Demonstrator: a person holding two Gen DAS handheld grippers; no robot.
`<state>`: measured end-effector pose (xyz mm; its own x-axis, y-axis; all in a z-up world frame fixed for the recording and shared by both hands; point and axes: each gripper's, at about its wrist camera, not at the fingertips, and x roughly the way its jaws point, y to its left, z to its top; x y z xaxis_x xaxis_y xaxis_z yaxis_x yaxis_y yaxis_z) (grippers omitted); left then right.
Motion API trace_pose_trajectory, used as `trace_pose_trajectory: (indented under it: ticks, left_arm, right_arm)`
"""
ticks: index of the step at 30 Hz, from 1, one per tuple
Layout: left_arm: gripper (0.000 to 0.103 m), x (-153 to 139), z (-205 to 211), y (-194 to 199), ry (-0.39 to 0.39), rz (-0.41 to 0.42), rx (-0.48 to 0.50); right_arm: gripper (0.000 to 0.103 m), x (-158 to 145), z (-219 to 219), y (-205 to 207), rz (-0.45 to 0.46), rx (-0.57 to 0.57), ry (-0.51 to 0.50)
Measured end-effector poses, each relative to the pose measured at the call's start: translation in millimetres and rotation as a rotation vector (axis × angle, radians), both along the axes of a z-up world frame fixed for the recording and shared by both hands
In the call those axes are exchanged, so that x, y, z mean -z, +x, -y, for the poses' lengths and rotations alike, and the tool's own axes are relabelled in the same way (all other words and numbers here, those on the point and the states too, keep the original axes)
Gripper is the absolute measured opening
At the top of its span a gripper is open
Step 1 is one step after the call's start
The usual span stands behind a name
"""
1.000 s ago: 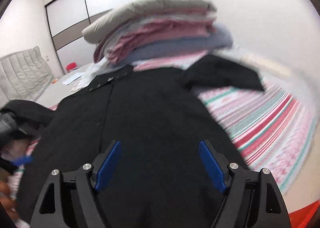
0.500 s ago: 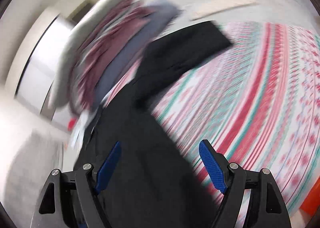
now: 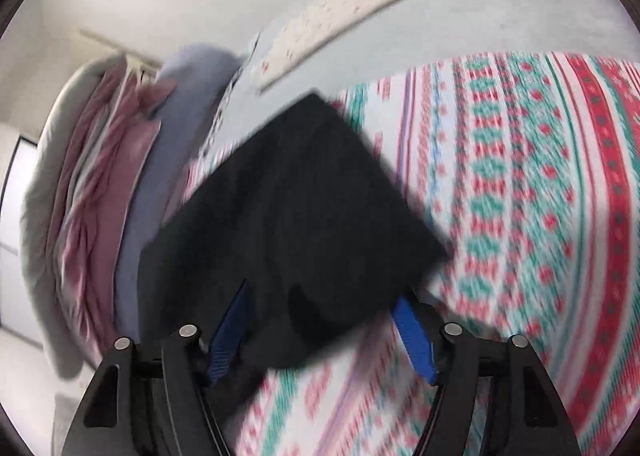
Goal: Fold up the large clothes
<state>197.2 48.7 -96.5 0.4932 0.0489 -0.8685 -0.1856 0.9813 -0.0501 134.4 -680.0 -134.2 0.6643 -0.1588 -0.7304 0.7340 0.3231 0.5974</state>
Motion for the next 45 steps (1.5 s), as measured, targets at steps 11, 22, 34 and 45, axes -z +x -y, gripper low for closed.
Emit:
trace_pose_trajectory:
  ticks: [11, 22, 34, 45]
  left_arm:
    - [0.084, 6, -20, 8, 0.064, -0.009, -0.084]
    - [0.084, 3, -30, 7, -0.003, -0.006, -0.11]
    - [0.084, 4, -59, 6, -0.09, -0.011, -0.171]
    - [0.084, 3, -85, 4, -0.225, -0.006, -0.209]
  right_arm:
    - [0.008, -75, -5, 31, -0.026, -0.07, -0.328]
    - [0.008, -247, -199, 96, 0.213, -0.487, -0.824]
    - [0.007, -160, -528, 173, 0.082, -1.128, -1.032]
    - [0.024, -21, -584, 190, -0.174, -1.265, -0.785]
